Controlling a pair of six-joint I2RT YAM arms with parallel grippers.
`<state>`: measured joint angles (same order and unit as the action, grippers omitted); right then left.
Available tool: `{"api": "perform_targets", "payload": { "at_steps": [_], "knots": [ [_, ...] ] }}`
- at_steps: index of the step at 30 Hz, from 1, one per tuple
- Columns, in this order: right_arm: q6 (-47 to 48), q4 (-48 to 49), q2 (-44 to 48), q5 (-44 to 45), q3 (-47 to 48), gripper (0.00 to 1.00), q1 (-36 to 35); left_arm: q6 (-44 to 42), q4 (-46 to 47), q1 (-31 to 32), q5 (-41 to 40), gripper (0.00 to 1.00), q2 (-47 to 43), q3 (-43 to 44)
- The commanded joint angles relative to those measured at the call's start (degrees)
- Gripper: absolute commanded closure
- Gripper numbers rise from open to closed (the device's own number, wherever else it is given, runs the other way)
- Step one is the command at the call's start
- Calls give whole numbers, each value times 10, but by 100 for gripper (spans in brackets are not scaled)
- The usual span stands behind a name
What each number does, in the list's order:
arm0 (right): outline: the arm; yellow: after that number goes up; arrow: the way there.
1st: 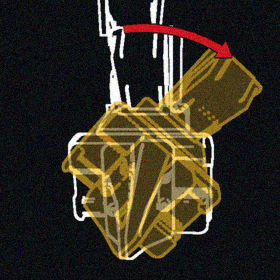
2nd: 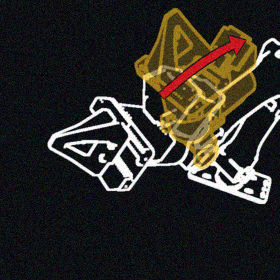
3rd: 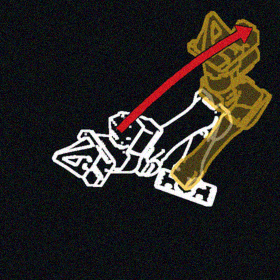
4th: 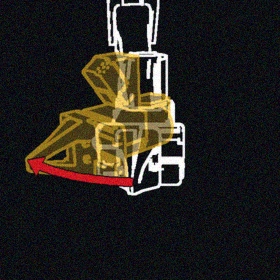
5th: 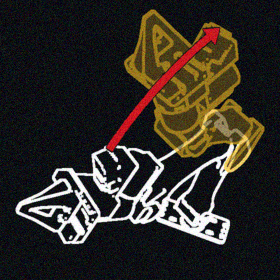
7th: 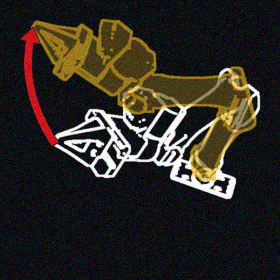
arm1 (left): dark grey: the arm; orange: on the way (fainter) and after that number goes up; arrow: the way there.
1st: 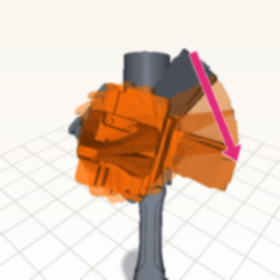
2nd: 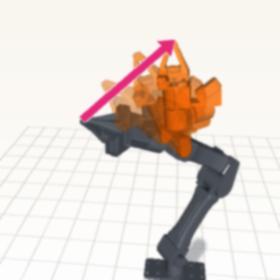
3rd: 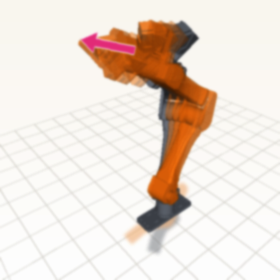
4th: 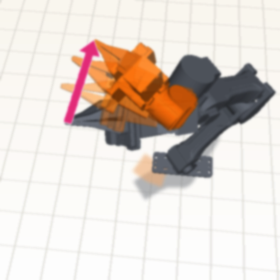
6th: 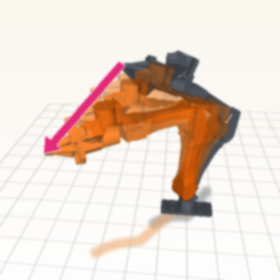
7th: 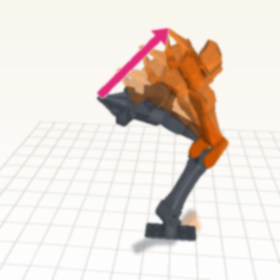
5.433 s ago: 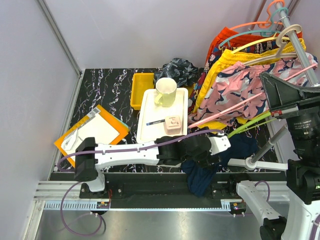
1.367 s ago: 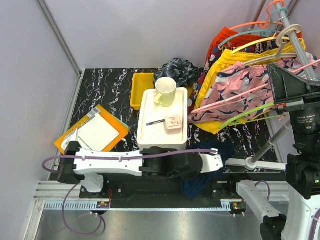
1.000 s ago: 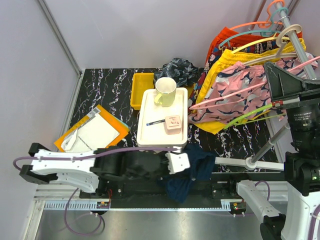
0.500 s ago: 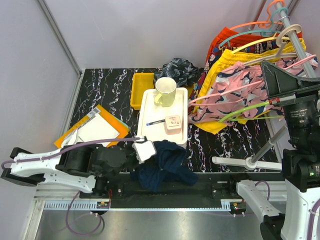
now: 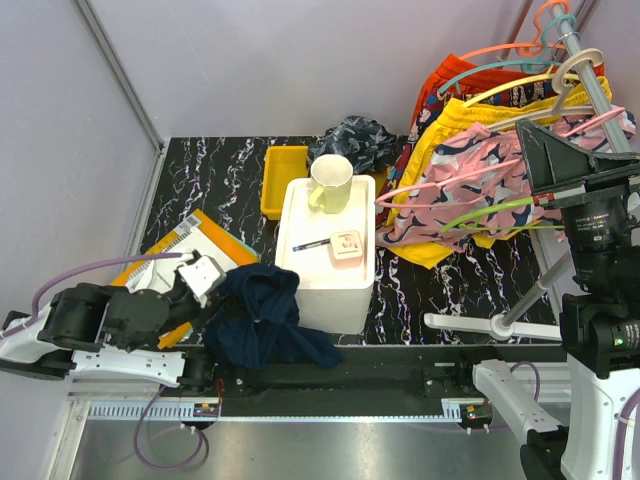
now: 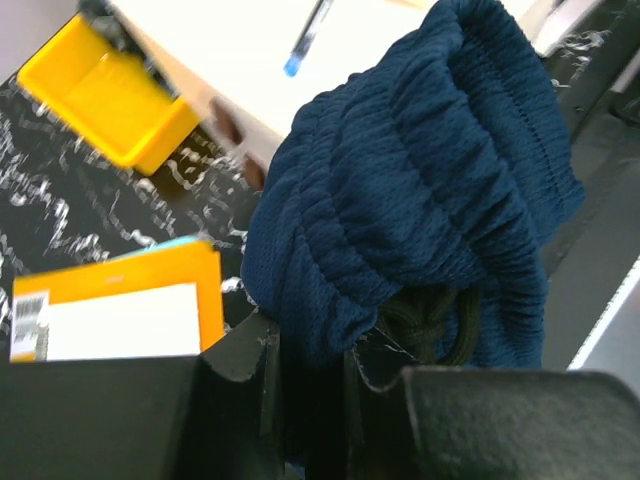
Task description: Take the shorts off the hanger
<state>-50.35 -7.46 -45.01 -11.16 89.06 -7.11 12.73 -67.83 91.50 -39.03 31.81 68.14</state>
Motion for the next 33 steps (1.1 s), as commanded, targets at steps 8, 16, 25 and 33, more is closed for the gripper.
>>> {"api": "perform_targets", "payload": {
  "at_steps": [8,16,25,33],
  "knots": [
    [-8,35,-8,-6,-5,100,2,100,8,-2,-208,100,-16,32],
    [-12,39,-6,-11,-13,100,1,92,60,-2,-247,100,25,64],
    [-10,41,-3,-10,-19,100,1,-34,198,-187,-81,100,99,63],
    [8,30,0,-11,-3,100,1,-99,294,-461,149,100,106,52]
  ]
}}
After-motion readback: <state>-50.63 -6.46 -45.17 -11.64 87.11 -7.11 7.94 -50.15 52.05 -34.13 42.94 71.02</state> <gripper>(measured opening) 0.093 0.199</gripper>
